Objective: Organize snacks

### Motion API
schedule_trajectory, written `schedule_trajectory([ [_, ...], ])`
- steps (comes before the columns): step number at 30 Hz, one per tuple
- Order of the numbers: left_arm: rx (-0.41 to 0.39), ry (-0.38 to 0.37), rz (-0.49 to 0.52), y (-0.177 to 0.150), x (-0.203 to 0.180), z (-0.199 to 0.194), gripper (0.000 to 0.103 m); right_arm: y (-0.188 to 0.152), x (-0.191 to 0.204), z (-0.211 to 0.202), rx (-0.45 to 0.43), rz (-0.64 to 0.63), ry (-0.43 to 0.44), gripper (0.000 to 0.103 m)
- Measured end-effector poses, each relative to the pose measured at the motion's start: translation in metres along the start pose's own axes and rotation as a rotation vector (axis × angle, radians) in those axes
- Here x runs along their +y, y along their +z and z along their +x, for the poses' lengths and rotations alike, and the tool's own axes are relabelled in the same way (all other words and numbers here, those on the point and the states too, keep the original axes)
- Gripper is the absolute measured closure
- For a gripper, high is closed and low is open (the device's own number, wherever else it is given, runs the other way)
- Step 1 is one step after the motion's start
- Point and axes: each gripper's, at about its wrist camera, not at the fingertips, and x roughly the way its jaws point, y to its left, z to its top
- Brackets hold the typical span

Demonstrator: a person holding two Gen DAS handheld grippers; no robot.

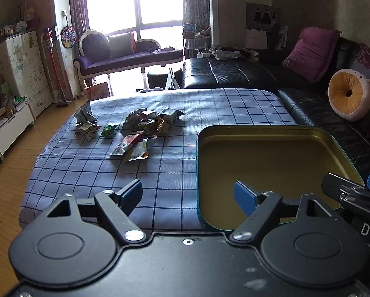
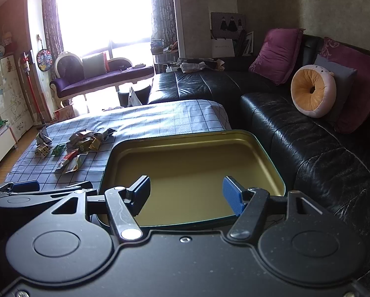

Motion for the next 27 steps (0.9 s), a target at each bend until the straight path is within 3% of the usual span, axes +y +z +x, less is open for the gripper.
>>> schedule_trajectory([
  [21, -0.005, -0.024, 0.011, -0.0008, 0.0015, -0.0011, 0.018, -0.0003, 0.0019, 0.0061, 0.003, -0.005, -0.008, 0.034],
  [27, -0.022, 0.033, 0.074, -0.0021, -0.0073, -0.0008, 0.018, -0.0024, 0.0028, 0.0078, -0.016, -0.002, -0.025, 0.034],
])
